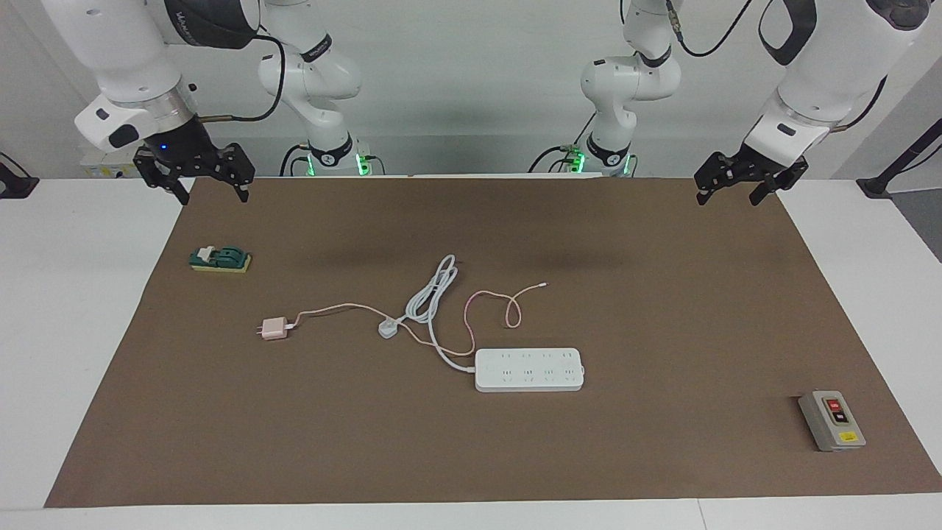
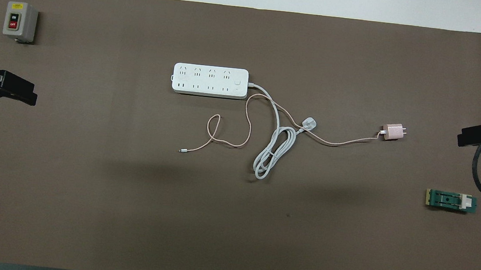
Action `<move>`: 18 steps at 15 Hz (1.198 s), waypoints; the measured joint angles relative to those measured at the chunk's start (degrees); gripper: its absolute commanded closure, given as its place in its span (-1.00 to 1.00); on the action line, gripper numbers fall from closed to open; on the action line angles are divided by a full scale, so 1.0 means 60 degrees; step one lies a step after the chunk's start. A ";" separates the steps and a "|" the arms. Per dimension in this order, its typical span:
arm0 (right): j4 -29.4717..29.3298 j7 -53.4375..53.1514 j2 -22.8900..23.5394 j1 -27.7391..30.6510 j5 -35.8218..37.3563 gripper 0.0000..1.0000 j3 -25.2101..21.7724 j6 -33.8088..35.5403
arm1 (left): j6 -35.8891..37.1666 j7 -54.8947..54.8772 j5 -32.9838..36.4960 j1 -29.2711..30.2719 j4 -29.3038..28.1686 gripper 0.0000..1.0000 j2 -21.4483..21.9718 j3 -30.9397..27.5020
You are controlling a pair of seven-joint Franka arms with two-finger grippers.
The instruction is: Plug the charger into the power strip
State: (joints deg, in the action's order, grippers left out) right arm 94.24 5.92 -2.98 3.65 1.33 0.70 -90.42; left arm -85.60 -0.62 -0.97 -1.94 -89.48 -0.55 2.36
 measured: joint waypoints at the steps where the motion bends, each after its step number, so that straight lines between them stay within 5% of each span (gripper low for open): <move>1: 0.0000 0.0000 0.0000 0.0003 0.0002 -1.00 -0.0001 0.0000 | 0.0000 0.0000 0.0000 0.0000 0.0000 -1.00 0.0000 0.0000; 18: 0.0040 -0.0975 0.0003 0.0793 0.0003 -1.00 -0.0092 0.0160 | -0.0007 0.0002 0.0000 0.0030 0.0000 -1.00 0.0000 -0.0132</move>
State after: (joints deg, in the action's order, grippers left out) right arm 94.48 0.07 -2.96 8.41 1.35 0.15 -89.47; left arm -85.65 -0.61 -0.97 -1.77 -89.48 -0.55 1.57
